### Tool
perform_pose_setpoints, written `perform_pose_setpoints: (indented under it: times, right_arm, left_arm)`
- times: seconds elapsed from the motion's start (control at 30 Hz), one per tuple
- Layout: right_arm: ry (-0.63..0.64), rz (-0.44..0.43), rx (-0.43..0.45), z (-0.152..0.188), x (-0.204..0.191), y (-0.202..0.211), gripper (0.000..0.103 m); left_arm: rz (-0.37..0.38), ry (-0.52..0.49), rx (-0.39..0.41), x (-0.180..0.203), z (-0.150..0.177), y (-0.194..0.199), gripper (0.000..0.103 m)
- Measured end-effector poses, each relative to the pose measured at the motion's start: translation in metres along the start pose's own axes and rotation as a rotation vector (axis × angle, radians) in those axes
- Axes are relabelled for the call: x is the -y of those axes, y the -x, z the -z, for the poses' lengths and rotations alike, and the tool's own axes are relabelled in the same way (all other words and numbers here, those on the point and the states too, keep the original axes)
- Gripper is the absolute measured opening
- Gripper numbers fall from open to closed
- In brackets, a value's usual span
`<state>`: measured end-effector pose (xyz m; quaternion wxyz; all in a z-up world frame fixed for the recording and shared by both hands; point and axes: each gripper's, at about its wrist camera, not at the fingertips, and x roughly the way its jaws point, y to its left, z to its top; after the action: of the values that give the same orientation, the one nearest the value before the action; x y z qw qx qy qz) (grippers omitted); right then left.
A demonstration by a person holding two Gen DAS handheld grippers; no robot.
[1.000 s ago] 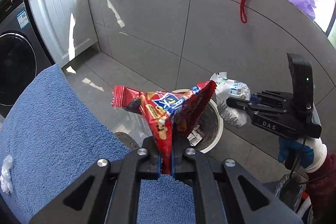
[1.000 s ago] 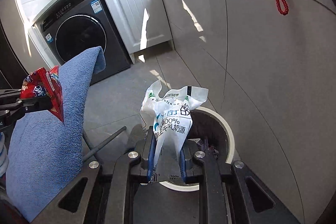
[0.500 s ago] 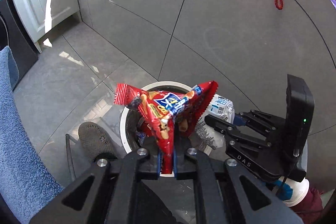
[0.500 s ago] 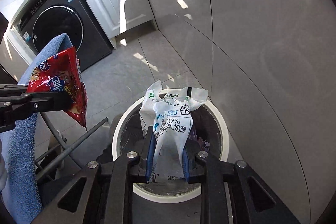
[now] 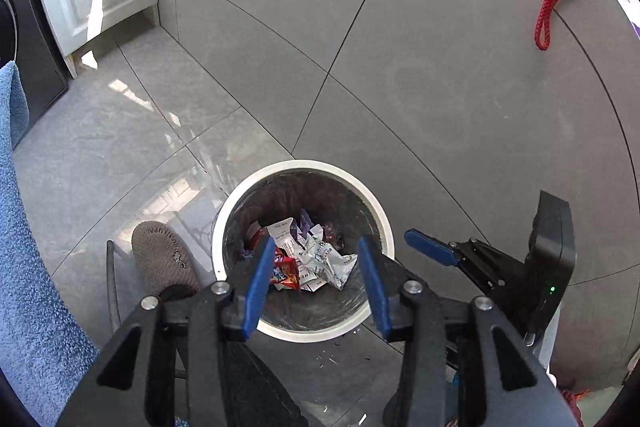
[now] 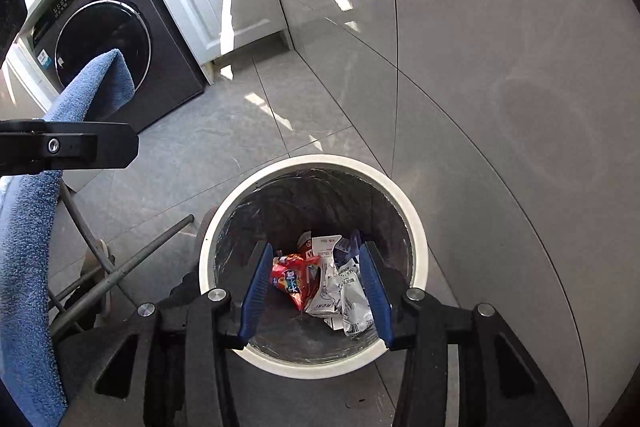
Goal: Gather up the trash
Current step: 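Move both open tools back to the tissues on the towel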
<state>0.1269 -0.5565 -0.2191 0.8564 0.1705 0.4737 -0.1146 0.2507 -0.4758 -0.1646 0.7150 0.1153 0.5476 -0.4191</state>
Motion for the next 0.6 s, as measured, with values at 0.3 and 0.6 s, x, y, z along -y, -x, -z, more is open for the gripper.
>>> perform_pose_setpoints:
  times: [0.3,0.6]
  right_arm:
    - [0.108,0.011,0.114,-0.006,-0.049,0.067,0.046]
    - [0.256,-0.033,0.231,-0.004,-0.137,0.13,0.051]
  left_arm:
    - [-0.134,-0.009,0.215,-0.015,0.033,0.1,0.041]
    - [-0.265,0.076,0.411,-0.068,0.106,0.2,0.041]
